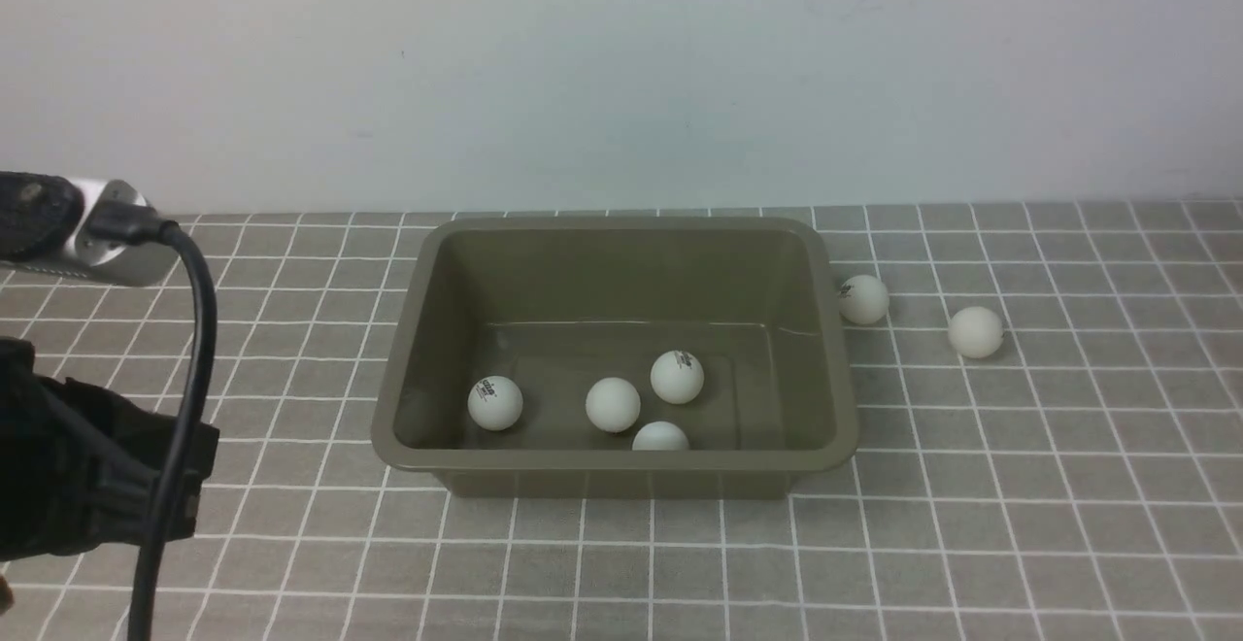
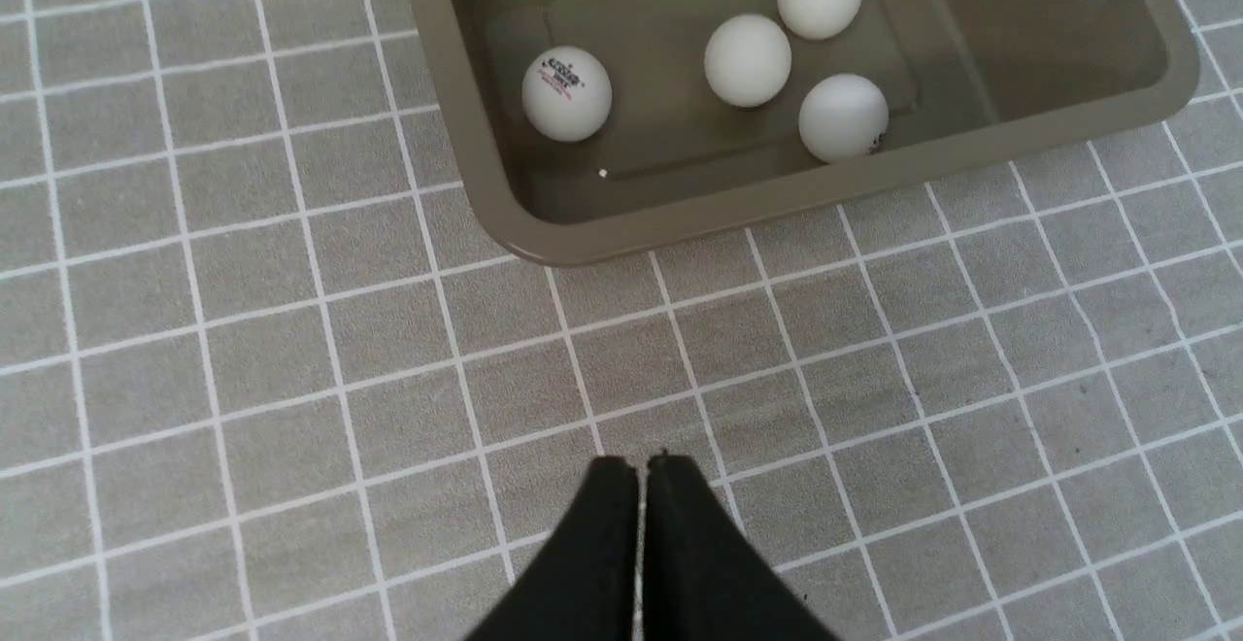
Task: Put the table tennis balls into the box on the grey coffee tablecloth.
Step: 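Reach for and grasp a ping pong ball on the table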
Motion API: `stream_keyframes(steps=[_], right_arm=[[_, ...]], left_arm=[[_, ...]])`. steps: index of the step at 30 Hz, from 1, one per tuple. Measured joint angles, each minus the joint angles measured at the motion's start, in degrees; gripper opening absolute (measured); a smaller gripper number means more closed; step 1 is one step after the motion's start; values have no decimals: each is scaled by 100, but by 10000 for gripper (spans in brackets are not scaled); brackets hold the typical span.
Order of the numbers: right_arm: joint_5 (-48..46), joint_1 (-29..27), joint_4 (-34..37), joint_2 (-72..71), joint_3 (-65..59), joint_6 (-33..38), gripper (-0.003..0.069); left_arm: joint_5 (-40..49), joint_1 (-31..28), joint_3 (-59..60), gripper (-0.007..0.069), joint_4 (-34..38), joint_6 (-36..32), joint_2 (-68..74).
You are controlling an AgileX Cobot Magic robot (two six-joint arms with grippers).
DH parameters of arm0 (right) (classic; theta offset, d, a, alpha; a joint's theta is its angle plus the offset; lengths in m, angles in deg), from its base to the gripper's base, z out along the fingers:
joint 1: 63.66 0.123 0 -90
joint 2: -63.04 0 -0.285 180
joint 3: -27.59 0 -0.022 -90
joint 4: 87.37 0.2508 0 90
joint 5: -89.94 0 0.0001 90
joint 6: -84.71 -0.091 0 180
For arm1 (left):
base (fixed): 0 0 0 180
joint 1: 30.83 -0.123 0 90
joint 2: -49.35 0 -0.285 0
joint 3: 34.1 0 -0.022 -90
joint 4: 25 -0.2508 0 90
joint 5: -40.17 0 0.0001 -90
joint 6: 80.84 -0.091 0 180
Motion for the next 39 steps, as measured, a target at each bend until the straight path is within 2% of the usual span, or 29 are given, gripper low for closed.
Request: stream_keyframes(steps=[2, 7, 11, 17, 25, 27, 30, 32, 33, 34, 39], right_arm=[[-31, 104, -34, -105, -49, 6, 576], [-37, 208, -361, -517, -863, -18, 632], [-71, 209, -709, -821, -1554, -107, 638], [-48, 214, -441, -881, -2033, -113, 638], [-26, 214, -436, -881, -2366, -174, 635], [-21, 238, -497, -881, -2508, -174, 619], [-26, 288, -542, -881, -2616, -167, 560], [-21, 384, -542, -881, -2639, -90, 429], [-21, 384, -542, -881, -2639, -92, 414], [-15, 461, -522, -881, -2646, -81, 314], [-19, 719, -66, -894, -2557, 34, 333]], left_arm=[[-36, 0, 0, -5, 0, -66, 0], [-45, 0, 0, -5, 0, -196, 0], [-52, 0, 0, -5, -20, -201, 0], [-92, 0, 0, -5, -211, -215, 0], [-92, 0, 0, -5, -354, -215, 0], [-92, 0, 0, -5, -360, -215, 0], [-92, 0, 0, -5, -366, -215, 0], [-92, 0, 0, -5, -366, -215, 0], [-92, 0, 0, -5, -366, -215, 0], [-92, 0, 0, -5, -366, -215, 0], [-92, 0, 0, -5, -366, -215, 0]])
